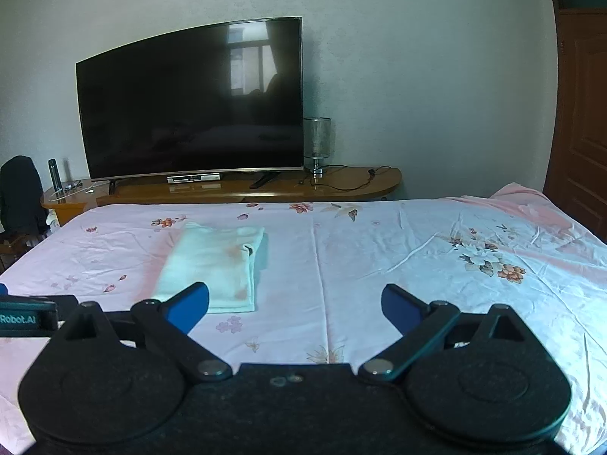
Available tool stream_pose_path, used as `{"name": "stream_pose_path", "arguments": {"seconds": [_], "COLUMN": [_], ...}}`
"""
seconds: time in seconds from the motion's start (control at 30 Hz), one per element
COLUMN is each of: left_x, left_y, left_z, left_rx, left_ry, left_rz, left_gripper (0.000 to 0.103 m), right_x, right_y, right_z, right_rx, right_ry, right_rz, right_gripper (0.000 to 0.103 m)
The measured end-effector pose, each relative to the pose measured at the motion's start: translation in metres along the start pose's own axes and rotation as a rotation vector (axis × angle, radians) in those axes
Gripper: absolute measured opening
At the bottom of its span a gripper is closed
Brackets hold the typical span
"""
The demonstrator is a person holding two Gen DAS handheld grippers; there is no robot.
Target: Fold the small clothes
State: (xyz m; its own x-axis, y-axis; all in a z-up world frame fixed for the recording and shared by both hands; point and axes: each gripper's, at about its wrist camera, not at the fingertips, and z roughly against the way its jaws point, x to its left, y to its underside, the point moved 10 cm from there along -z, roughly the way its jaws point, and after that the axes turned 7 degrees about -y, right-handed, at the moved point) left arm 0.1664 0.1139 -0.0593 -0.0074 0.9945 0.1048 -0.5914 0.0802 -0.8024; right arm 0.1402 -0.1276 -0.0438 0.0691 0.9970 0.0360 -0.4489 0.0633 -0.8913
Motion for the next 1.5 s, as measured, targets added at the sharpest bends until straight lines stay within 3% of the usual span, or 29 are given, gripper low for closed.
{"name": "stream_pose_path", "arguments": {"seconds": [1.5], "left_x": [0.003], "left_y": [-0.006], "left_z": [-0.015], "left_rx": [0.014], "left_ry": [0.01], "left_rz": [0.015], "left_gripper": [0.103], "right_x": [0.01], "right_y": [0.005], "right_z": [-0.011], "right_rx": [0.033], "right_ry": [-0.011], "right_rz": [0.012], "right_gripper": [0.098]}}
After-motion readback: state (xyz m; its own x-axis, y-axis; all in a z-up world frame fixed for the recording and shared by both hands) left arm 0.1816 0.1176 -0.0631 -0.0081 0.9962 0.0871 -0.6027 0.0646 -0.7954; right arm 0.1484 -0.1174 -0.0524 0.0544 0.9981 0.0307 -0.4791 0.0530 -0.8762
